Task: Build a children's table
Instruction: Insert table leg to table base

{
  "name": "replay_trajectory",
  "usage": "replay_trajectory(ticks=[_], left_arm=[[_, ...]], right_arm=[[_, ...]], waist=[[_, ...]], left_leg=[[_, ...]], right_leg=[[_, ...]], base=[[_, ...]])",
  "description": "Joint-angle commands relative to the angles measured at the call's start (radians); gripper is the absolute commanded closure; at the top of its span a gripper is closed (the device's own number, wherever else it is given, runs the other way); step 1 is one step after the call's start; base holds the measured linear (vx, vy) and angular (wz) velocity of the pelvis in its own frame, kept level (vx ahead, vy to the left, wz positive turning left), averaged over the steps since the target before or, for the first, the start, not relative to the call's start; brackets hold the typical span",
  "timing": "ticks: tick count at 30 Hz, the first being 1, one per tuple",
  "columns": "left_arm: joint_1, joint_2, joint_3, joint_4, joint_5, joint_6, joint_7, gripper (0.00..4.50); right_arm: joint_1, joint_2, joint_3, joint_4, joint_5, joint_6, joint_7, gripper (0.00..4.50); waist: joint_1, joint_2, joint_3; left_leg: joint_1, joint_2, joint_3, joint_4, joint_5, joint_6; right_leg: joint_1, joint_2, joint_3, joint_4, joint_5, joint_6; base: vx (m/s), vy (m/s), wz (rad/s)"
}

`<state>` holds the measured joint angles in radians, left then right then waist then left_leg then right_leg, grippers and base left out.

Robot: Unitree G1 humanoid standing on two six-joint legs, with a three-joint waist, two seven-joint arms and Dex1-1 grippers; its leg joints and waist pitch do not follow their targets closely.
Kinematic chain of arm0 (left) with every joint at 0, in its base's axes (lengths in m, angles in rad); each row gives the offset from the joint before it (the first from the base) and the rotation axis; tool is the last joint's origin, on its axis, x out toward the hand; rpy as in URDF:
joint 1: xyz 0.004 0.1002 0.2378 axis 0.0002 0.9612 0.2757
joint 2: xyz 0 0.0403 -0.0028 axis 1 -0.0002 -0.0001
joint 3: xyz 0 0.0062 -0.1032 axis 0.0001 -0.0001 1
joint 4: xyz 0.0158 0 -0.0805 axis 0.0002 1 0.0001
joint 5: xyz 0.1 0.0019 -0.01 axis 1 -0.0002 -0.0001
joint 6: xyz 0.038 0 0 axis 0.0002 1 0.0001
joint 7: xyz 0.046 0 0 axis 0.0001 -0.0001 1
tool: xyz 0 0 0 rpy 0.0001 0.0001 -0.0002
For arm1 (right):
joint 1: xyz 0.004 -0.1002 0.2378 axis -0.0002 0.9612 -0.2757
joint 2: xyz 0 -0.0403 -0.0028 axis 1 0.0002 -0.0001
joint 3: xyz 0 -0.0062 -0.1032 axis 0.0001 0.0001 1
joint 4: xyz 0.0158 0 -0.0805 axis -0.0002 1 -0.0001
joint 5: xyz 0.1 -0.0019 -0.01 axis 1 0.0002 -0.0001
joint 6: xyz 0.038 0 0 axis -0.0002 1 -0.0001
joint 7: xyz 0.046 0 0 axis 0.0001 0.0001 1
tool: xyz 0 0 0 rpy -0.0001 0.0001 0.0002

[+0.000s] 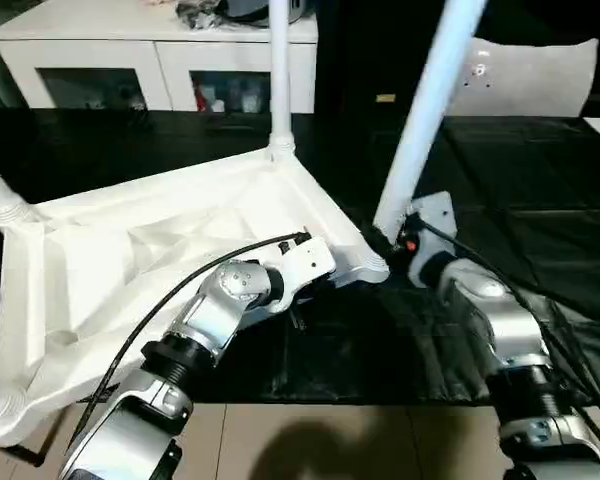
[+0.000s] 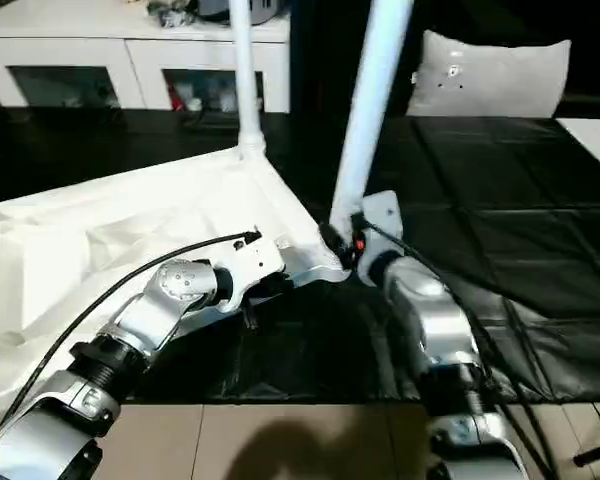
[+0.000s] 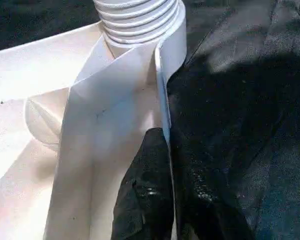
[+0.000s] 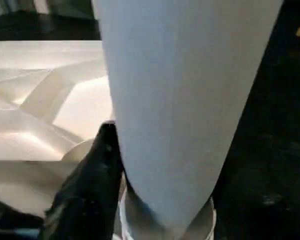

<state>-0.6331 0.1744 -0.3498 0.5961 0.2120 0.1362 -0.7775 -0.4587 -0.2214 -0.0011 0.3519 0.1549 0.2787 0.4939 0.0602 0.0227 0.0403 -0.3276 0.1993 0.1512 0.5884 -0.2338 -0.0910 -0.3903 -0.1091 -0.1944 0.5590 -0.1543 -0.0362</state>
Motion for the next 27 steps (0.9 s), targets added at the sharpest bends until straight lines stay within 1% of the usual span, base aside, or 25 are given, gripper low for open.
replay_trajectory(ticks=[1, 2, 3, 4, 6, 7, 8, 9, 10, 11, 12, 13, 16, 17, 18, 19, 20, 21, 22, 24, 26, 27], left_arm=[[0.011, 0.029, -0.011, 0.017, 0.03, 0.004, -0.002, 4.5], [0.011, 0.029, -0.011, 0.017, 0.03, 0.004, -0.002, 4.5], [0.01, 0.03, -0.013, 0.019, 0.028, 0.001, -0.003, 4.5], [0.007, 0.032, -0.015, 0.024, 0.024, -0.003, -0.005, 4.5], [0.003, 0.035, -0.017, 0.027, 0.021, -0.006, -0.007, 4.5], [0.003, 0.035, -0.017, 0.027, 0.02, -0.006, -0.008, 4.5], [0.002, 0.036, -0.017, 0.027, 0.019, -0.006, -0.009, 4.5], [0.001, 0.037, -0.017, 0.027, 0.019, -0.006, -0.011, 4.5], [0.002, 0.038, -0.017, 0.024, 0.018, -0.006, -0.014, 4.5], [0.002, 0.039, -0.017, 0.023, 0.017, -0.005, -0.015, 4.5], [0.003, 0.04, -0.018, 0.021, 0.017, -0.005, -0.018, 4.5], [0.003, 0.04, -0.019, 0.02, 0.017, -0.005, -0.02, 4.5], [0.007, 0.041, -0.028, 0.008, 0.012, -0.002, -0.03, 4.5], [0.008, 0.04, -0.03, 0.005, 0.01, -0.001, -0.032, 4.5], [0.01, 0.038, -0.032, 0.003, 0.008, 0.0, -0.033, 4.5], [0.01, 0.037, -0.033, 0.003, 0.008, 0.0, -0.033, 4.5], [0.011, 0.036, -0.034, 0.002, 0.008, 0.001, -0.034, 4.5], [0.012, 0.036, -0.035, -0.001, 0.008, 0.001, -0.036, 4.5], [0.012, 0.036, -0.035, -0.001, 0.008, 0.002, -0.036, 4.5], [0.016, 0.034, -0.04, -0.01, 0.005, 0.005, -0.048, 4.5], [0.018, 0.034, -0.042, -0.013, 0.004, 0.006, -0.052, 4.5], [0.018, 0.034, -0.044, -0.014, 0.004, 0.006, -0.053, 4.5]], right_arm=[[0.032, -0.014, 0.013, 0.004, 0.002, 0.007, 0.036, 1.57], [0.032, -0.014, 0.013, 0.004, 0.002, 0.007, 0.036, 1.5], [0.031, -0.017, 0.009, 0.004, 0.008, 0.004, 0.043, 1.32], [0.03, -0.021, 0.006, 0.005, 0.015, -0.003, 0.054, 1.32], [0.027, -0.024, 0.003, 0.01, 0.023, -0.009, 0.065, 1.13], [0.026, -0.024, 0.002, 0.012, 0.023, -0.011, 0.068, 1.05], [0.025, -0.024, 0.002, 0.013, 0.024, -0.011, 0.069, 1.05], [0.023, -0.025, 0.001, 0.016, 0.025, -0.014, 0.074, 0.87], [0.021, -0.024, -0.001, 0.017, 0.028, -0.014, 0.076, 0.87], [0.02, -0.024, -0.002, 0.018, 0.029, -0.014, 0.077, 0.87], [0.019, -0.023, -0.004, 0.017, 0.03, -0.015, 0.076, 0.6], [0.017, -0.022, -0.005, 0.018, 0.031, -0.015, 0.075, 0.6], [0.013, -0.017, -0.013, 0.016, 0.039, -0.015, 0.073, 0.33], [0.013, -0.017, -0.014, 0.013, 0.041, -0.014, 0.074, 0.33], [0.013, -0.016, -0.016, 0.009, 0.042, -0.015, 0.073, 0.16], [0.012, -0.014, -0.02, 0.008, 0.041, -0.017, 0.066, 0.1], [0.011, -0.012, -0.025, 0.008, 0.044, -0.018, 0.06, 0.06], [0.009, -0.007, -0.033, 0.009, 0.053, -0.012, 0.059, 0.02], [0.008, -0.007, -0.035, 0.009, 0.054, -0.011, 0.058, 0.02], [0.004, -0.004, -0.04, 0.012, 0.062, -0.006, 0.057, 0.02], [0.002, -0.005, -0.04, 0.014, 0.067, -0.002, 0.06, 0.28], [0.0, -0.008, -0.036, 0.015, 0.068, 0.001, 0.067, 0.4]], waist=[[0.009, -0.004, -0.06], [0.009, -0.004, -0.06], [0.01, -0.003, -0.06], [0.011, -0.004, -0.063], [0.01, -0.007, -0.064], [0.01, -0.007, -0.063], [0.01, -0.007, -0.063], [0.01, -0.008, -0.062], [0.011, -0.008, -0.062], [0.011, -0.008, -0.062], [0.012, -0.008, -0.062], [0.012, -0.007, -0.062], [0.014, -0.008, -0.065], [0.014, -0.008, -0.065], [0.014, -0.006, -0.065], [0.015, -0.008, -0.065], [0.016, -0.008, -0.066], [0.017, -0.004, -0.065], [0.018, -0.006, -0.065], [0.02, -0.008, -0.065], [0.022, -0.008, -0.065], [0.026, -0.007, -0.066]], left_leg=[[-0.023, 0.034, -0.003, -0.068, -0.088, 0.071], [-0.023, 0.035, -0.003, -0.068, -0.085, 0.072], [-0.022, 0.035, -0.002, -0.067, -0.08, 0.073], [-0.024, 0.035, -0.003, -0.066, -0.072, 0.073], [-0.031, 0.034, -0.003, -0.064, -0.055, 0.079], [-0.029, 0.034, -0.001, -0.064, -0.062, 0.082], [-0.028, 0.033, 0.0, -0.064, -0.064, 0.083], [-0.028, 0.032, 0.002, -0.064, -0.069, 0.083], [-0.025, 0.032, 0.003, -0.064, -0.073, 0.082], [-0.025, 0.032, 0.004, -0.064, -0.073, 0.083], [-0.025, 0.031, 0.005, -0.063, -0.074, 0.084], [-0.024, 0.032, 0.005, -0.063, -0.069, 0.086], [-0.024, 0.032, 0.007, -0.061, -0.055, 0.092], [-0.023, 0.033, 0.007, -0.062, -0.053, 0.093], [-0.024, 0.033, 0.008, -0.061, -0.051, 0.094], [-0.023, 0.033, 0.007, -0.061, -0.048, 0.095], [-0.024, 0.032, 0.009, -0.06, -0.046, 0.095], [-0.023, 0.032, 0.009, -0.06, -0.047, 0.096], [-0.022, 0.031, 0.01, -0.06, -0.048, 0.096], [-0.024, 0.03, 0.011, -0.059, -0.049, 0.094], [-0.023, 0.029, 0.011, -0.059, -0.047, 0.095], [-0.022, 0.03, 0.011, -0.058, -0.042, 0.094]], right_leg=[[0.067, -0.071, 0.08, -0.059, -0.263, -0.116], [0.066, -0.07, 0.08, -0.059, -0.265, -0.115], [0.065, -0.069, 0.08, -0.059, -0.266, -0.116], [0.066, -0.07, 0.08, -0.056, -0.258, -0.119], [0.068, -0.068, 0.081, -0.051, -0.239, -0.12], [0.064, -0.066, 0.082, -0.053, -0.251, -0.121], [0.063, -0.066, 0.083, -0.053, -0.255, -0.121], [0.063, -0.065, 0.084, -0.055, -0.268, -0.118], [0.06, -0.065, 0.085, -0.056, -0.28, -0.117], [0.06, -0.065, 0.085, -0.056, -0.281, -0.117], [0.06, -0.065, 0.086, -0.056, -0.281, -0.116], [0.059, -0.064, 0.087, -0.055, -0.276, -0.118], [0.059, -0.064, 0.089, -0.05, -0.245, -0.129], [0.058, -0.064, 0.089, -0.048, -0.24, -0.132], [0.057, -0.063, 0.09, -0.048, -0.233, -0.137], [0.057, -0.062, 0.091, -0.045, -0.226, -0.141], [0.058, -0.063, 0.092, -0.045, -0.222, -0.143], [0.057, -0.063, 0.092, -0.045, -0.222, -0.144], [0.057, -0.062, 0.092, -0.046, -0.226, -0.143], [0.058, -0.062, 0.092, -0.046, -0.23, -0.14], [0.056, -0.062, 0.093, -0.046, -0.238, -0.136], [0.055, -0.061, 0.093, -0.044, -0.236, -0.135]], base=[[0.0, 0.0, 0.0], [0.0, 0.0, 0.0], [0.0, 0.0, 0.0], [0.0, 0.0, 0.0], [0.0, 0.0, 0.0], [0.0, 0.0, 0.0], [0.0, 0.0, 0.0], [0.0, 0.0, 0.0], [0.0, 0.0, 0.0], [0.0, 0.0, 0.0], [0.0, 0.0, 0.0], [0.0, 0.0, 0.0], [0.0, 0.0, 0.0], [0.0, 0.0, 0.0], [0.0, 0.0, 0.0], [0.0, 0.0, 0.0], [0.0, 0.0, 0.0], [0.0, 0.0, 0.0], [0.0, 0.0, 0.0], [0.0, 0.0, 0.0], [0.0, 0.0, 0.0], [0.0, 0.0, 0.0]])
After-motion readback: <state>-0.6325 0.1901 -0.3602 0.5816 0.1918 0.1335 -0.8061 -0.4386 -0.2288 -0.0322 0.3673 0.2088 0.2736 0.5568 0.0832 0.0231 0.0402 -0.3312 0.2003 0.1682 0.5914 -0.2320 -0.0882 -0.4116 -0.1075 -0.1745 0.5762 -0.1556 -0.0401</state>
